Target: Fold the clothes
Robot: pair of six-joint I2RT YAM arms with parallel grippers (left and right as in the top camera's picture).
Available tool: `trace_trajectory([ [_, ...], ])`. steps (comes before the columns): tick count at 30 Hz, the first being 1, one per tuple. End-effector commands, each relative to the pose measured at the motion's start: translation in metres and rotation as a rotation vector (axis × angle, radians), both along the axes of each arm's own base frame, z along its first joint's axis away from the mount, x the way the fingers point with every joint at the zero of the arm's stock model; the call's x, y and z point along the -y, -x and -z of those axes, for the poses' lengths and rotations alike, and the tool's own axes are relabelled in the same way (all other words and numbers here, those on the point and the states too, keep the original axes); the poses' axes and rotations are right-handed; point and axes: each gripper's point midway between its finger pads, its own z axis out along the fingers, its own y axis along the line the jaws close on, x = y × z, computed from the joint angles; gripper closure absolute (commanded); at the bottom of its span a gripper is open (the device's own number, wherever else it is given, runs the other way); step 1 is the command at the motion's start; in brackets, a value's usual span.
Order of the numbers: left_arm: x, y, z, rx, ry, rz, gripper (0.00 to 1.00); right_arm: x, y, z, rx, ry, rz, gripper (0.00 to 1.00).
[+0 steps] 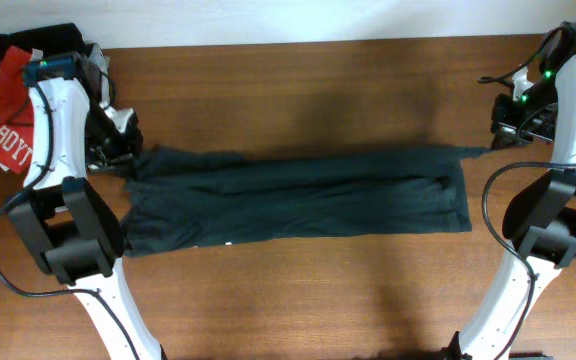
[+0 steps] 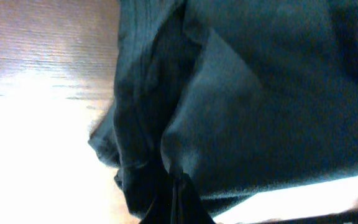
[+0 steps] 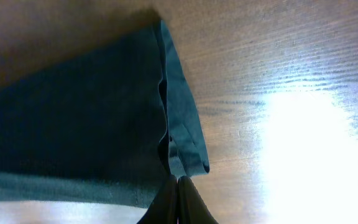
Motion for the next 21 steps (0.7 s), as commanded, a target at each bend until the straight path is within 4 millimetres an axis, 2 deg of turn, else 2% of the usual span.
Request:
trace_trajectory([
  [1,-0.01,0.023,0.023,-0.093,-0.051,0.007,1.0,0.017,0.02,0.009,-0.087,0.087,-0.015,0.96],
  [3,-0.014,0.027,0.036,-0.104,-0.056,0.0,1.0,0.015,0.029,0.021,-0.135,0.072,-0.017,0.96],
  [6,-0.016,0.034,0.039,-0.129,-0.05,-0.007,1.0,0.014,0.031,0.024,-0.144,0.069,-0.018,0.96],
  [7,-0.016,0.035,0.039,-0.131,-0.049,-0.007,0.97,0.014,0.031,0.024,-0.145,0.069,-0.018,0.96],
  [8,-0.015,0.036,0.038,-0.136,-0.048,-0.007,0.74,0.014,0.031,0.024,-0.144,0.069,-0.018,0.82],
  [9,-0.015,0.036,0.038,-0.136,-0.048,-0.007,0.01,0.014,0.03,0.024,-0.143,0.069,-0.018,0.31],
  [11,-0.016,0.032,0.04,-0.119,-0.052,-0.007,0.01,0.018,0.02,0.026,-0.101,0.085,-0.015,0.13],
  [13,-0.019,0.018,0.045,-0.06,-0.065,-0.01,0.01,0.023,0.006,0.028,-0.043,0.106,-0.012,0.07],
  [14,-0.023,0.003,0.049,0.006,-0.08,-0.013,0.01,0.029,-0.01,0.029,0.021,0.131,-0.008,0.01],
  [15,-0.024,-0.003,0.05,0.027,-0.091,-0.037,0.01,0.034,-0.022,0.03,0.072,0.15,-0.005,0.01],
  [16,-0.025,-0.006,0.05,0.035,-0.095,-0.048,0.01,0.034,-0.026,0.035,0.085,0.146,-0.021,0.01],
  [18,-0.026,-0.011,0.052,0.06,-0.1,-0.049,0.01,0.009,-0.023,0.051,0.109,-0.012,-0.139,0.01],
  [19,-0.027,-0.013,0.052,0.065,-0.101,-0.049,0.01,0.002,-0.019,0.059,0.114,-0.088,-0.135,0.01],
  [21,-0.027,-0.014,0.052,0.068,-0.104,-0.066,0.01,0.001,-0.003,0.079,0.09,-0.183,-0.083,0.01],
])
